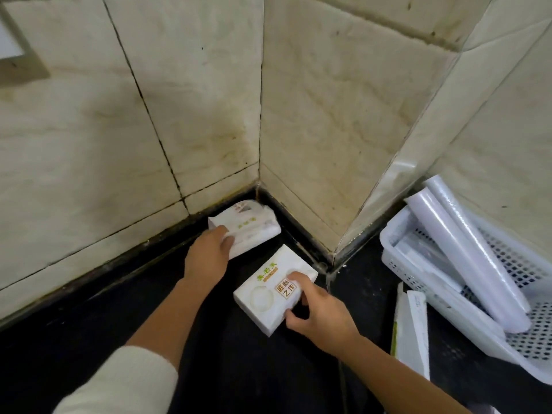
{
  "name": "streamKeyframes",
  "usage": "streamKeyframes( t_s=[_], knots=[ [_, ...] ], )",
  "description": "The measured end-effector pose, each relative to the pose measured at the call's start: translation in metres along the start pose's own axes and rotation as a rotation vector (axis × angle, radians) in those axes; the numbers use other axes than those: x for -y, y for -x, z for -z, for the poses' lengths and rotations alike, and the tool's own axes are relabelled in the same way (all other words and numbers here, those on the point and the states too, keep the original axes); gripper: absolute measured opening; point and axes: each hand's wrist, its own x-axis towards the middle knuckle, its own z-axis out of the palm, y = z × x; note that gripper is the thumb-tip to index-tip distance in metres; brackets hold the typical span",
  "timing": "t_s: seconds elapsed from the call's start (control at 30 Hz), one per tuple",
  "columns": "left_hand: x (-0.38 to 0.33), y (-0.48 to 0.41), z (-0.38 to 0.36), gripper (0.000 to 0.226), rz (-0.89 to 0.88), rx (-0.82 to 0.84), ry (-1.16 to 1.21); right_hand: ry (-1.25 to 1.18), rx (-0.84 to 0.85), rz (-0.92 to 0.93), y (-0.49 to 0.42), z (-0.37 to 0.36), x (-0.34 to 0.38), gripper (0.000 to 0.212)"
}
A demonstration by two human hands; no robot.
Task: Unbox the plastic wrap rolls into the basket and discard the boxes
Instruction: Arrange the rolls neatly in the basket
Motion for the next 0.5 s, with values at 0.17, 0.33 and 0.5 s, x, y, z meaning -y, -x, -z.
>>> streamKeyframes(
  t_s=[0.17, 0.33, 0.5],
  knots=[
    [-0.007, -0.004, 0.027, 0.018, -0.162, -0.225, 0.252, -0.032, -0.078, 0.021, -0.046, -0.004, 0.012, 0.061],
    [-0.009, -0.012, 0.043, 0.018, -0.205, -0.235, 0.231, -0.198, -0.2, -0.1, -0.107, -0.008, 0.041, 0.052],
    [-0.007, -0.018, 0.033, 0.02, -0.188, -0.246, 0.117, -0.384, -0.265, -0.235, -0.138, -0.012, 0.052, 0.034]
  ],
)
